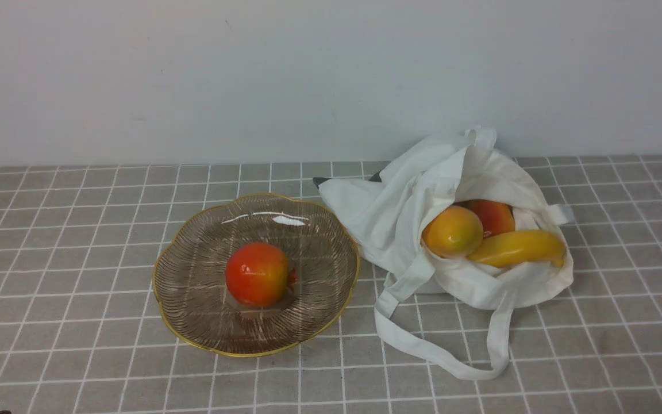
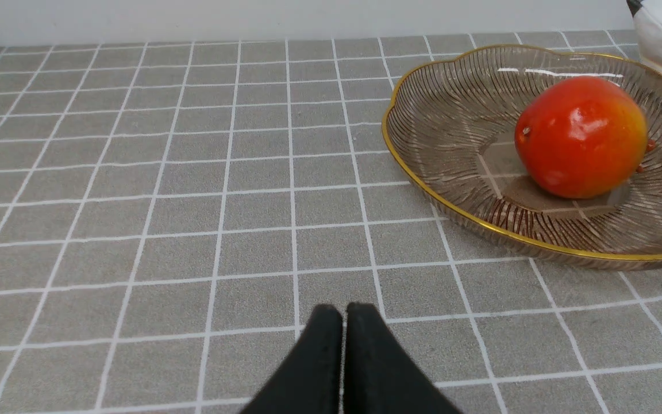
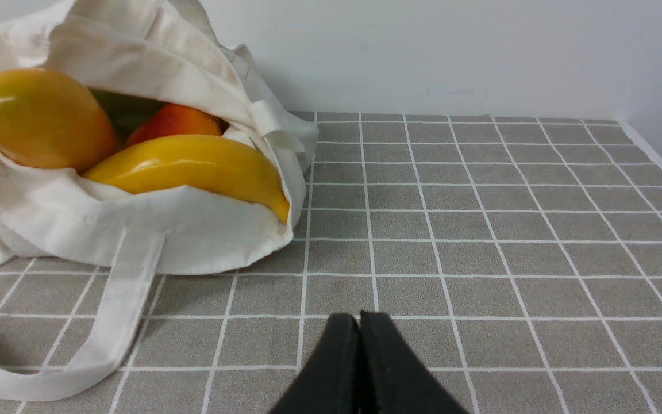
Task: Take the fruit out of the bag on the grey coffee tablecloth and place them on the plate.
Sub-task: 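Reach into the bag and grasp a fruit with the right gripper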
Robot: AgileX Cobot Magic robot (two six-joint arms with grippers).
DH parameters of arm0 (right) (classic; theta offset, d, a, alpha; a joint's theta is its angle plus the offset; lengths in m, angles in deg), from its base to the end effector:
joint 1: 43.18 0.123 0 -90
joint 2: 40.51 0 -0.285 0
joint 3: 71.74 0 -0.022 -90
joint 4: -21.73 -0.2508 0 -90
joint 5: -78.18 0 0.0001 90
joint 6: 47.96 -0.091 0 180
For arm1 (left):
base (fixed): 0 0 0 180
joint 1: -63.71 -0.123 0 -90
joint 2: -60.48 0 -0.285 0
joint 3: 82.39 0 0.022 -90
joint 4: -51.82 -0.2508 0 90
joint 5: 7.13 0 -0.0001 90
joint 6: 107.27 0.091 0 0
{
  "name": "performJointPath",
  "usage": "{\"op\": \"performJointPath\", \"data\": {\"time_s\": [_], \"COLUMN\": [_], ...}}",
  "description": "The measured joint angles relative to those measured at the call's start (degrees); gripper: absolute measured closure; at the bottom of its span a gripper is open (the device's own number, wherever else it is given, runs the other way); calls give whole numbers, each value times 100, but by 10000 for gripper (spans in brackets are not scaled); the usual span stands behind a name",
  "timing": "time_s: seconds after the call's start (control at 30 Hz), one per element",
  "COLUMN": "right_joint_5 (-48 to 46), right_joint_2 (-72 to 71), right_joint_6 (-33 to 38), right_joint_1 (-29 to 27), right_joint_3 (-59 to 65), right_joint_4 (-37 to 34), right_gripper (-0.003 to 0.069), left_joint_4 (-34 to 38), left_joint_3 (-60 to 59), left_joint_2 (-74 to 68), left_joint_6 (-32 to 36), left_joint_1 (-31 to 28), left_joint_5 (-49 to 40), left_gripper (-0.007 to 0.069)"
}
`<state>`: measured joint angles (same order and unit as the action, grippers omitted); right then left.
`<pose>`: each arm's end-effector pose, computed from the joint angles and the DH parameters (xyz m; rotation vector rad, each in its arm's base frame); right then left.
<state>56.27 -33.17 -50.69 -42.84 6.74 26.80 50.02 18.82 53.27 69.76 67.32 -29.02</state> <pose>0.0525 -0.0027 0.1720 -0.0153 1.8790 -0.0506 0.0524 -0.0022 0.1702 0.0299 1.8829 -0.0477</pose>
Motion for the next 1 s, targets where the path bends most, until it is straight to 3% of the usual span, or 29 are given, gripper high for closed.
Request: {"op": "performJointPath", "data": {"time_s": [1.0], "right_joint_5": [33], "right_joint_2": [0], "right_joint_6": [-45], "right_joint_1": [0], "right_joint_3": [0], "right_joint_4": [-83], "right_gripper": [673], "left_joint_4": [0], "left_joint_3": [0], "left_joint_2": [0], "left_joint_6": [0], "left_joint_1": [0], "left_joint_5": [0], "left_gripper": [632]}}
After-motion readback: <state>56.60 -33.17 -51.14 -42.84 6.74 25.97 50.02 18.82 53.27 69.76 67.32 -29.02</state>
